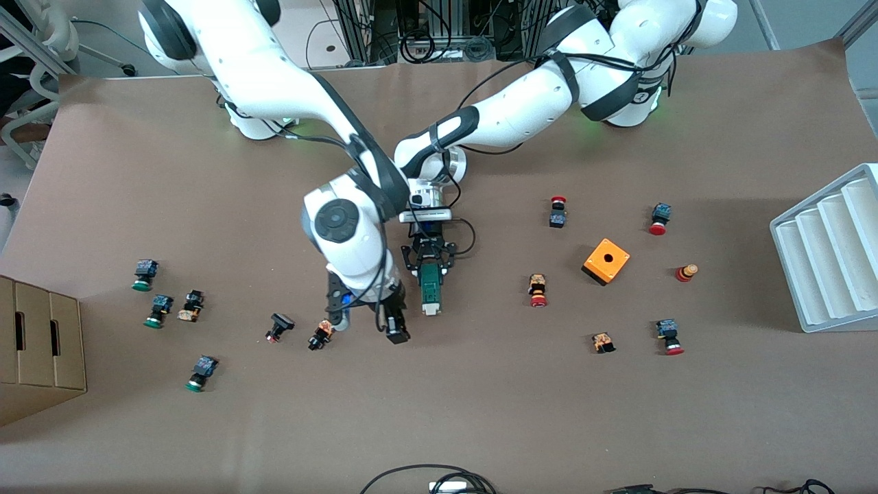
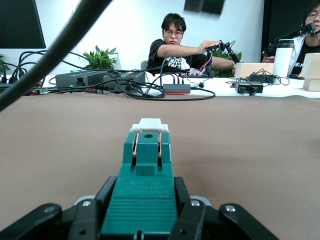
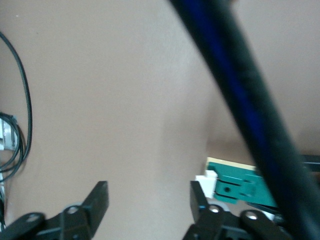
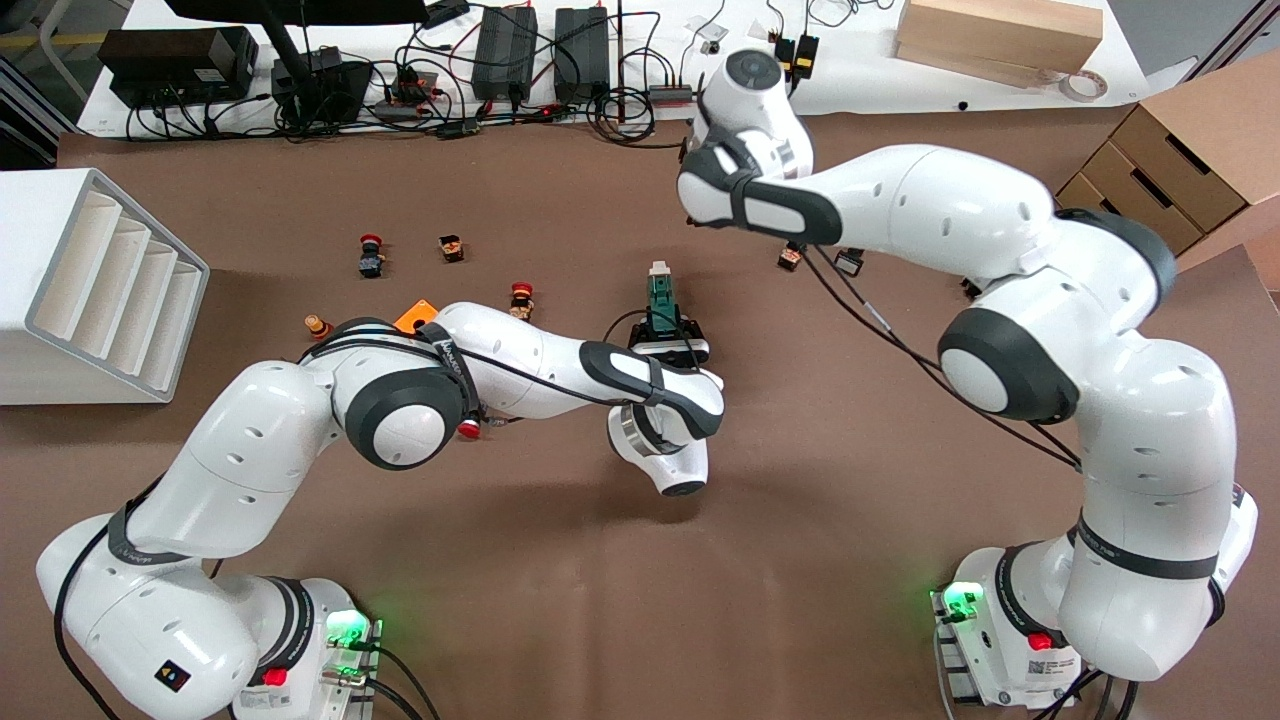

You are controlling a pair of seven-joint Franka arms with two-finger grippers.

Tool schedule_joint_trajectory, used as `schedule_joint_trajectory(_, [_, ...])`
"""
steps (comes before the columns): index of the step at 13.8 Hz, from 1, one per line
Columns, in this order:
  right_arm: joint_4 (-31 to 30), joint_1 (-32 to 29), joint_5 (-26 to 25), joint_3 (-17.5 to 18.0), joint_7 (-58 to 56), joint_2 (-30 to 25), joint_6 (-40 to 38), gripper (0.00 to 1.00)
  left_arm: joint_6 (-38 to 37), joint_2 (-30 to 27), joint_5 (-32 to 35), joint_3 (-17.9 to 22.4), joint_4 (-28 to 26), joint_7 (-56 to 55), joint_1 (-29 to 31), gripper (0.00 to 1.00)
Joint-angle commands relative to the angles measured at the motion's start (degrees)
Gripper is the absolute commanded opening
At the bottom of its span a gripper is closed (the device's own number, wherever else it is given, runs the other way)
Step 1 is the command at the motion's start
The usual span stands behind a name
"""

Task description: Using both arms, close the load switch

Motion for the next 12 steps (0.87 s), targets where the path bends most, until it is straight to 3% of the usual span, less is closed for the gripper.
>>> schedule_joint_trajectory(1, [-0.83, -0.58, 2.9, 0.19, -8.85, -5.43, -8.67, 0.85, 0.21, 1.27, 1.2, 0.14, 1.72, 0.45, -0.12, 0.63])
schedule_joint_trajectory(2, [-1.0, -1.71, 3.0, 0.19, -12.19, -7.45, -11.48, 0.95, 0.21, 1.19, 1.37, 0.14, 1.72, 0.45, -0.12, 0.65])
schedule_joint_trajectory(3, [-1.35, -2.59, 3.0, 0.28, -14.92, -9.73, -14.81, 0.96, 0.21, 1.1, 1.37, 0.14, 1.72, 0.36, -0.12, 0.71])
schedule_joint_trajectory(5, [-2.14, -4.78, 3.0, 0.28, -23.08, -14.04, -21.84, 0.99, 0.3, 1.19, 1.29, 0.14, 1.72, 0.36, -0.04, 1.0])
schedule_joint_trajectory(12, [-3.03, -15.23, 2.82, 0.28, -52.34, -26.26, -42.94, 1.0, 0.39, -2.14, -2.92, 0.05, 1.02, 0.36, -0.3, 1.0])
